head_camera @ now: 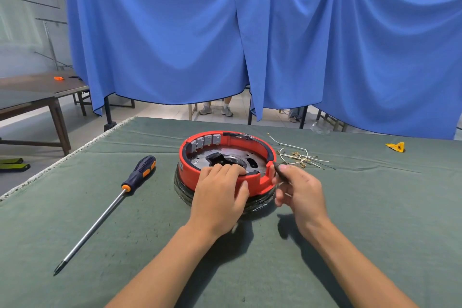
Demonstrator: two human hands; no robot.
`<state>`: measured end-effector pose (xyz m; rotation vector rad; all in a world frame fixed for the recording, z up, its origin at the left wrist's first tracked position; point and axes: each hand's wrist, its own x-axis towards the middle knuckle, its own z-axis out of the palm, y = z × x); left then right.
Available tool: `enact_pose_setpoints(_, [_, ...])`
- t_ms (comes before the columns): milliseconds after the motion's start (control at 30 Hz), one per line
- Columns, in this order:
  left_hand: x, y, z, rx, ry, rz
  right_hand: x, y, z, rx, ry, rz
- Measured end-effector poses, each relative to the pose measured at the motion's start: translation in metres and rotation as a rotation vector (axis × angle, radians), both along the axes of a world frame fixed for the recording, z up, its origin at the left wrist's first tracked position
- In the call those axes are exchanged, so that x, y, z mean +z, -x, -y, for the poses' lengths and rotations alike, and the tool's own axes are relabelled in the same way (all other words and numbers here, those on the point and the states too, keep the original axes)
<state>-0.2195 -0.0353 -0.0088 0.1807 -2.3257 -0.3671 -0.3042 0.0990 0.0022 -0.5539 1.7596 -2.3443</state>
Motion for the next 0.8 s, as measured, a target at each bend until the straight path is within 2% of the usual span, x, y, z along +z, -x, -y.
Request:
enact_pose_setpoints(100, [0.000, 0.000, -0.001, 0.002, 0.002, -0.003, 0.009, 0.004, -0.006, 0.332, 0.262, 0.365])
enact_pose_setpoints(167, [-0.001, 0.000, -0.001, 0.001, 0.001, -0.004, 0.012, 0.005, -0.009, 0.432, 0.337, 0.438])
enact_pose_setpoints(300, [-0.001, 0.001, -0.001, 0.000, 0.002, 0.001, 0.011, 0.006, -0.010, 0.461, 0.306, 0.460])
enact_pose_setpoints(400, [0.000, 0.000, -0.001, -0.004, 0.001, -0.012, 0.008, 0.007, -0.008, 0.416, 0.191, 0.423])
enact_pose_setpoints(600, [0.003, 0.001, 0.003, -0.044, -0.098, -0.018, 0.004, 0.009, -0.002, 0.103, 0.068, 0.224])
enact_pose_setpoints(800, [0.004, 0.000, 0.013, -0.037, -0.183, -0.025, 0.001, -0.002, 0.001, 0.051, -0.093, 0.003])
